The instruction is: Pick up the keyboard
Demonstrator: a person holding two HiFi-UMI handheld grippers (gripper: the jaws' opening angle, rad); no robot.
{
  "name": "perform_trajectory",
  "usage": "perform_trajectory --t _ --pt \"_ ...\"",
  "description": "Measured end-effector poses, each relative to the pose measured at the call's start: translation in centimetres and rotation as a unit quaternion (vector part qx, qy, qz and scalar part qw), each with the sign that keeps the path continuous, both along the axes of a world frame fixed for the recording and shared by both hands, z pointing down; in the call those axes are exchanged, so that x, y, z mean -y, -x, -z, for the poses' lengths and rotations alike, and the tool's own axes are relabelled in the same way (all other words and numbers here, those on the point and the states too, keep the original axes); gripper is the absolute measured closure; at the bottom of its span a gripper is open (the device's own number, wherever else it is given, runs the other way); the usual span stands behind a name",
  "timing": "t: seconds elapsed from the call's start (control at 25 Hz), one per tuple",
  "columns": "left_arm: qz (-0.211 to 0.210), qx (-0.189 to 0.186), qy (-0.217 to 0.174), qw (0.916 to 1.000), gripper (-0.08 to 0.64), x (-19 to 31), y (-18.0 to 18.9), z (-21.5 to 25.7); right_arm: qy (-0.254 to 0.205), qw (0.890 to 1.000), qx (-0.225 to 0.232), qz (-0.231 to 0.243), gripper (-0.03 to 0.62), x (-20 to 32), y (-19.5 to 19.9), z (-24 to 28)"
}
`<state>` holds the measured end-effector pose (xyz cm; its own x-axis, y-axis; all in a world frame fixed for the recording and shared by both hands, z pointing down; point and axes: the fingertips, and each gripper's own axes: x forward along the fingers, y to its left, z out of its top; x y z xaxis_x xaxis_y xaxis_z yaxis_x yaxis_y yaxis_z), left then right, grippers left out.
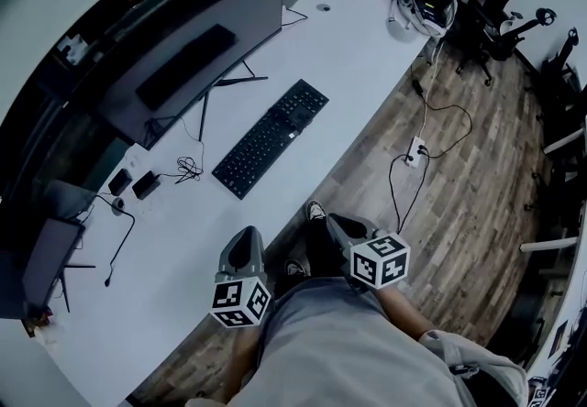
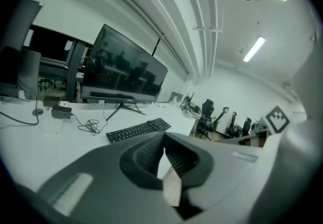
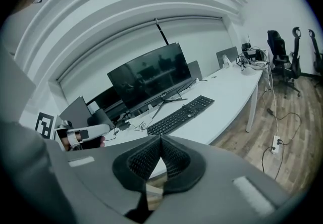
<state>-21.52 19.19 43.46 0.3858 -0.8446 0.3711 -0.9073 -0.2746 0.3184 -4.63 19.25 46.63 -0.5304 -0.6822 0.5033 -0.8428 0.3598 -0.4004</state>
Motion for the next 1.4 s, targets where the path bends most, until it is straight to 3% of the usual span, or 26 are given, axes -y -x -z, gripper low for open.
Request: perform_trajectory --t 0.4,0.64,0.92,1.4 --pt "0.022 0.021 0.009 0.9995 0.560 6.0 -1.1 -0.1 -0.008 1.000 0.018 0.018 0.591 8.6 -1.2 -0.1" --pt "0.014 0.062 0.010 0.9979 0.560 11.0 -3.2 -0.1 -0.003 0.999 0.022 0.041 0.591 14.5 -2.1 -0.1" --pt "0.011 0.070 0.020 0.9973 0.560 16.3 -5.5 -0.2 0.002 0.997 0.031 0.065 0.591 21.5 -2.8 -0.2" --pt "0.058 0.079 0.028 0.9947 0.560 22.7 -7.3 -0.8 0.003 0.991 0.046 0.126 0.591 29.4 -3.4 -0.7"
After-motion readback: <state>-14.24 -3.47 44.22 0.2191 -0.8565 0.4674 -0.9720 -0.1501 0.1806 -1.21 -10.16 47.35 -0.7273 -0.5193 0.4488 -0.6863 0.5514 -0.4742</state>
